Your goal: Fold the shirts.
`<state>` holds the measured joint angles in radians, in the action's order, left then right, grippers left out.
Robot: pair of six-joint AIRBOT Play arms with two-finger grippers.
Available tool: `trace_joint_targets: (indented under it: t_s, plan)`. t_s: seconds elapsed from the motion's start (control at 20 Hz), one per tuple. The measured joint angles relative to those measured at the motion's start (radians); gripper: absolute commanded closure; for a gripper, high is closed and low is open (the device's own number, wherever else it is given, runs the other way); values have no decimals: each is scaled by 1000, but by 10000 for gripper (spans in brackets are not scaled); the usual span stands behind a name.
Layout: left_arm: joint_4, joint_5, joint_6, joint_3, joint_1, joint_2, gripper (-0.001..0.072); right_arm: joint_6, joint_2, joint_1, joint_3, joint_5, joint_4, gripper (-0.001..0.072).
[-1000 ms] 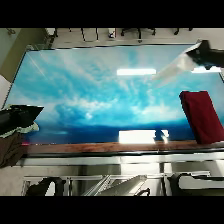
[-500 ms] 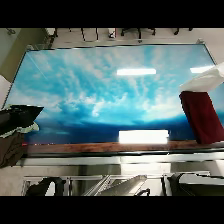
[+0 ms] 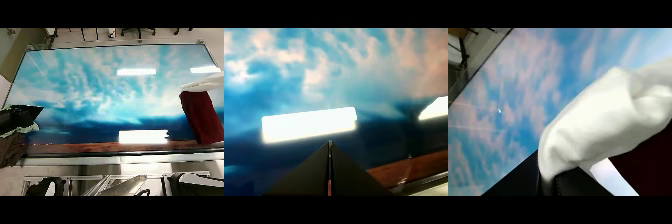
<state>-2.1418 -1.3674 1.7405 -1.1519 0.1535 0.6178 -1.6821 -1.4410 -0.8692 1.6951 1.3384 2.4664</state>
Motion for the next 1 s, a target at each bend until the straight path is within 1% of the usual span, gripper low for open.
trace_joint_targets:
  t_s: [0.15, 0.3, 0.5, 0.55, 0.6, 0.65, 0.7, 0.95, 1.0]
  plan:
    - [0, -15, 0, 0, 0, 0, 691, 90, 20, -31, -1, 90, -98, 693]
    - [0, -25, 1, 0, 0, 0, 691, 164, 35, -45, -3, 197, -262, 692]
    - [0, -29, 3, 0, 0, 0, 692, 218, 42, -50, -41, 304, -440, 690]
    - [0, -29, 3, 0, 0, 0, 692, 225, 43, -51, -61, 317, -468, 658]
    - [0, -29, 3, 0, 0, 0, 692, 232, 43, -51, -87, 326, -492, 460]
    - [0, -29, 3, 0, 0, 0, 691, 235, 43, -51, -112, 337, -511, 178]
    - [0, -30, 3, 0, 0, 0, 691, 236, 42, -51, -137, 348, -530, 112]
    - [0, -31, 3, 0, 0, 0, 691, 249, 34, -51, -182, 374, -638, 116]
    - [0, -28, 2, 0, 0, 0, 691, 250, 34, -51, -181, 378, -649, 157]
